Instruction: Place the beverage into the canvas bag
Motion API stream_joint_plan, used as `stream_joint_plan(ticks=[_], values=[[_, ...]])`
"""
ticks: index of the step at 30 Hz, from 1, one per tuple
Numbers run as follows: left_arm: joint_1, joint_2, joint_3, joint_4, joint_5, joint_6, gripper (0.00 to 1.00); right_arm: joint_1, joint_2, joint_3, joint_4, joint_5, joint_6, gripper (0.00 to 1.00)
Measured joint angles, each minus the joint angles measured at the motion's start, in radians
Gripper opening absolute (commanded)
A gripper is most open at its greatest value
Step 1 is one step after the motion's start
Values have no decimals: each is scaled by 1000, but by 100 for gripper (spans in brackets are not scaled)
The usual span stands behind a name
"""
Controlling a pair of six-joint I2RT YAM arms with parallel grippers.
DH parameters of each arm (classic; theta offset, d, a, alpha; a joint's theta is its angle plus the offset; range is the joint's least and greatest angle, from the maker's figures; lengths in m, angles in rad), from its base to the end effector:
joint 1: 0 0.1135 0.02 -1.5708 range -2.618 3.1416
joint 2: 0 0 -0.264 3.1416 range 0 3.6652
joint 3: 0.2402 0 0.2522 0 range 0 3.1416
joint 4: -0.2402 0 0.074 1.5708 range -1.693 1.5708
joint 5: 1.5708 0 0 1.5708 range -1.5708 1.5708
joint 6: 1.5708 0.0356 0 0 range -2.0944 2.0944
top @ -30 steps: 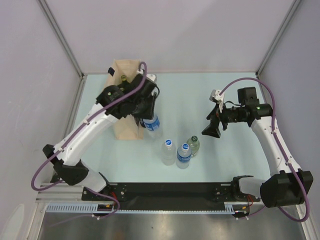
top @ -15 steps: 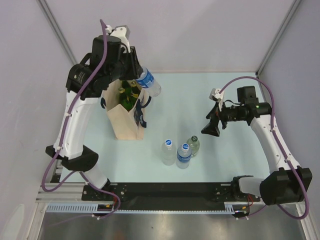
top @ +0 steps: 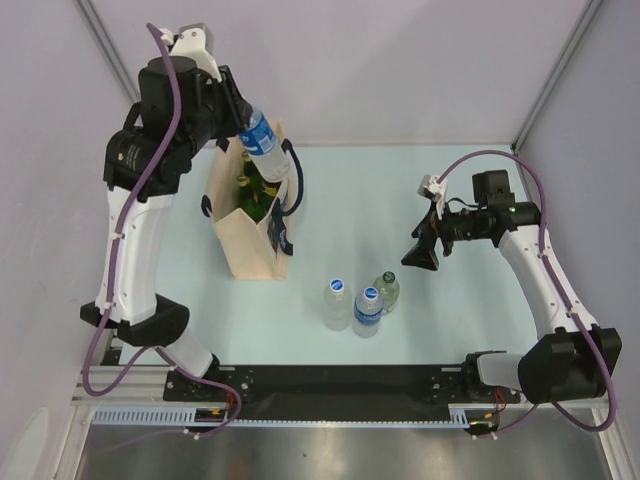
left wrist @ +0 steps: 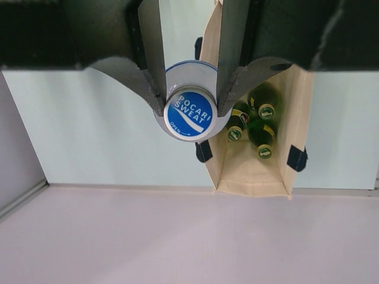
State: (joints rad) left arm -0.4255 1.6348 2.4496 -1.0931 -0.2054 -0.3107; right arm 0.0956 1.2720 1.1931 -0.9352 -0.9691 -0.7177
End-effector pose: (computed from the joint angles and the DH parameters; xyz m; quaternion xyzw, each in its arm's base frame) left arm 0.2452 -0.1032 0.5664 -0.0161 0.7964 -0.1392 0.5883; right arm 0.2371 0.0522 0.3264 -0.4541 0.7308 0.3520 0.3686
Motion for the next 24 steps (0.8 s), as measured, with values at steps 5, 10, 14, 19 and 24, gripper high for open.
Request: stream_joint_plan(ticks=[5, 10, 14, 19, 24], values=[[41, -6, -4, 25, -21, 33, 0, -2, 7, 0, 2, 0, 5, 100], [75, -1, -41, 30, -39, 71, 0, -7, 13, 0, 6, 4, 10, 100], [84, 18, -88, 37, -35, 96, 0, -12, 13, -1, 14, 5, 11, 100], [84, 37, -219, 84, -10, 111, 0, -19, 13, -1, 21, 8, 12, 100], [84, 48, -339, 120, 15, 115, 0, -24, 13, -4, 28, 11, 12, 100]])
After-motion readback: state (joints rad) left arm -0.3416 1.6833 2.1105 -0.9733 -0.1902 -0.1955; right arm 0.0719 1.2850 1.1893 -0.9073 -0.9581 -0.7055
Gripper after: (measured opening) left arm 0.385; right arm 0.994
